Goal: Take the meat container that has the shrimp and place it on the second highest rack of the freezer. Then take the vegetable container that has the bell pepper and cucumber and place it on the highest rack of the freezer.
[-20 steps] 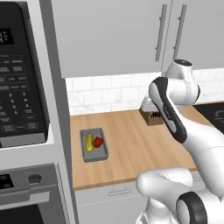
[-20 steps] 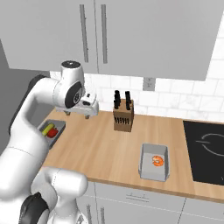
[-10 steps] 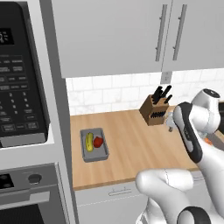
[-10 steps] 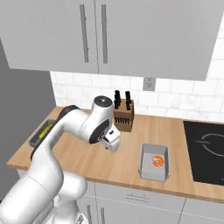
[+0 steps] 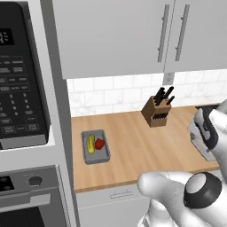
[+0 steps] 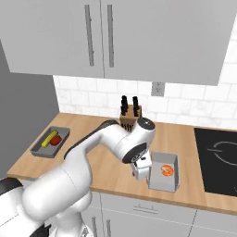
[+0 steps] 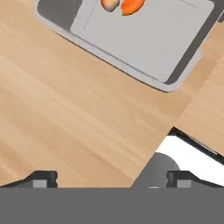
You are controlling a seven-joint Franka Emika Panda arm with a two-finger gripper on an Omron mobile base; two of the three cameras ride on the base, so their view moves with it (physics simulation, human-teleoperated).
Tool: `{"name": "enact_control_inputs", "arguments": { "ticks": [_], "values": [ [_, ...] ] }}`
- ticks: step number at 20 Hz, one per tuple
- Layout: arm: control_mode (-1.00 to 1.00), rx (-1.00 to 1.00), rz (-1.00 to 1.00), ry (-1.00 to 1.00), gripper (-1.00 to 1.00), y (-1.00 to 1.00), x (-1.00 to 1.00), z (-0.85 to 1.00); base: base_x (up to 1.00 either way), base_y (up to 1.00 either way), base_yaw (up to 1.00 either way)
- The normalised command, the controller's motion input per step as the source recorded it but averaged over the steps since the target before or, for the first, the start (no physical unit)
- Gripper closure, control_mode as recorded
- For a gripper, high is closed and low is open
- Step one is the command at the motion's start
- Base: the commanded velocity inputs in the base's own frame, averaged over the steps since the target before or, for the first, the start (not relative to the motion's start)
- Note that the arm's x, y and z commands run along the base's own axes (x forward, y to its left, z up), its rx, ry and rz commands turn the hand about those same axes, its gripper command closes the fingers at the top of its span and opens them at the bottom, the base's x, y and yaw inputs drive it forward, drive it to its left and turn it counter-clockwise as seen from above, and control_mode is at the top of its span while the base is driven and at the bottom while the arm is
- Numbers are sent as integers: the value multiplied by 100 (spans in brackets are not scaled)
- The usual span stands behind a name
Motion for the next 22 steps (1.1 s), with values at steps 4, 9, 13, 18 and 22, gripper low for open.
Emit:
{"name": "enact_control_inputs", "arguments": {
  "ticks": [4, 9, 13, 18, 22],
  "values": [
    [-100, 22, -29, 10, -100, -100, 0, -29, 0, 0, 0],
    [-100, 16, -25, 0, -100, -97, -14, -32, 0, 0, 0],
    [-100, 4, -20, -10, -100, -60, -21, -32, 0, 0, 0],
    [-100, -3, -8, -3, -100, -4, 12, -32, 0, 0, 0],
    [-100, -7, -1, 3, -100, 23, 39, -50, 0, 0, 0]
  ]
}}
